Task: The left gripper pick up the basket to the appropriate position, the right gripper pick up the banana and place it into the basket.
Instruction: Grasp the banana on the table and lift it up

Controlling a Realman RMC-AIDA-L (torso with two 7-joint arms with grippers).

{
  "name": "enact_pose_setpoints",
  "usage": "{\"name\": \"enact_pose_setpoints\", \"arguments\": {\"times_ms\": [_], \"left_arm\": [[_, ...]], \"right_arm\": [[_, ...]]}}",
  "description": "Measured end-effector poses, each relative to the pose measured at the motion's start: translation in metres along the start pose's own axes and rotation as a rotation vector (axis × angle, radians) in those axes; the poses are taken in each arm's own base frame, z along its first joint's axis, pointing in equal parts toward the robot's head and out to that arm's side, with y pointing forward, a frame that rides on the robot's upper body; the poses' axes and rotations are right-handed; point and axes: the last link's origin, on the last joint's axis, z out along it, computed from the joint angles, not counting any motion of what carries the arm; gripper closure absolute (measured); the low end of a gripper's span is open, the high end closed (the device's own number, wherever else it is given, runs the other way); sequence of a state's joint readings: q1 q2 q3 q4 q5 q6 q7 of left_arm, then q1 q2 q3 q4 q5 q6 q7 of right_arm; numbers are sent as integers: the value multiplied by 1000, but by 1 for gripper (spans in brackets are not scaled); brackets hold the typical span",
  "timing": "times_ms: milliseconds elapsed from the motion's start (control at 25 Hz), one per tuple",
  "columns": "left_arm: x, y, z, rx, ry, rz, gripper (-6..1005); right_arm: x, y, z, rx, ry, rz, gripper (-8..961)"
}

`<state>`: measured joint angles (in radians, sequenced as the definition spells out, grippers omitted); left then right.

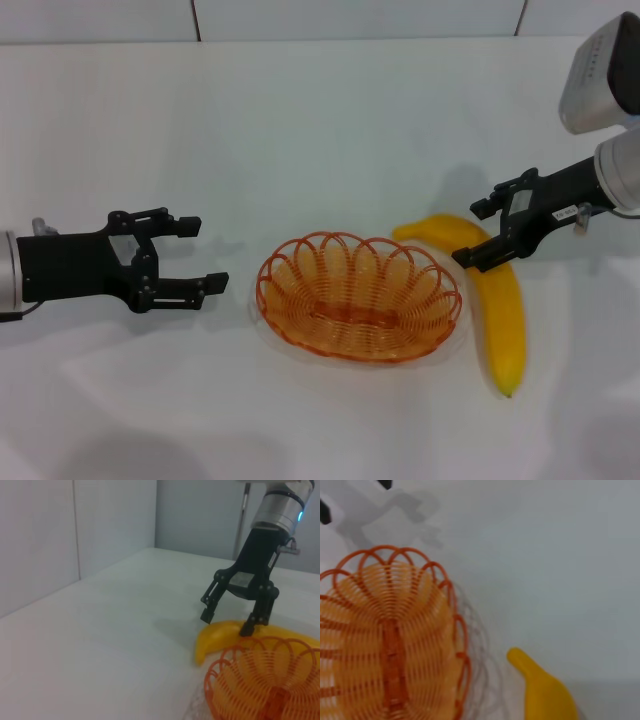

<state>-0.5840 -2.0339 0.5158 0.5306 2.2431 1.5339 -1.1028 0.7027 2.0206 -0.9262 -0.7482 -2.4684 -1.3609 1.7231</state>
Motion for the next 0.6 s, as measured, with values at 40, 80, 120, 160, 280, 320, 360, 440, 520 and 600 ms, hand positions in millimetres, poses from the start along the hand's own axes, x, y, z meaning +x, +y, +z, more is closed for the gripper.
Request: {"name": "enact_pose_setpoints", "arguments": {"times_ms": [40, 80, 120, 160, 280, 320, 360, 440, 520, 600], "left_arm": [[0, 0, 0, 1, 0, -1, 123], [-1, 0, 0, 1, 0, -2, 123], [-1, 0, 0, 1, 0, -2, 123], [0, 0, 0, 2, 1, -3, 123], [0, 0, 0, 2, 1, -7, 123], [0, 0, 0, 2, 1, -8, 123], [0, 0, -1, 3, 1, -7, 123], [0, 0, -1, 3, 1, -8, 123], [-1, 0, -1, 4, 0, -9, 123], [-1, 0, -1, 4, 0, -9, 123]], "right_arm": [[0, -1, 0, 7, 1, 3, 142], [1, -2, -1, 14, 2, 6, 142], [1, -3, -1, 20, 3, 10, 143], [2, -4, -2, 26, 3, 14, 143], [2, -7, -3, 42, 5, 27, 143], [2, -8, -4, 44, 6, 30, 143], [3, -8, -4, 45, 6, 31, 143], [3, -8, -4, 47, 5, 34, 143], [3, -8, -4, 46, 6, 39, 143], [4, -8, -4, 44, 16, 42, 143]]}}
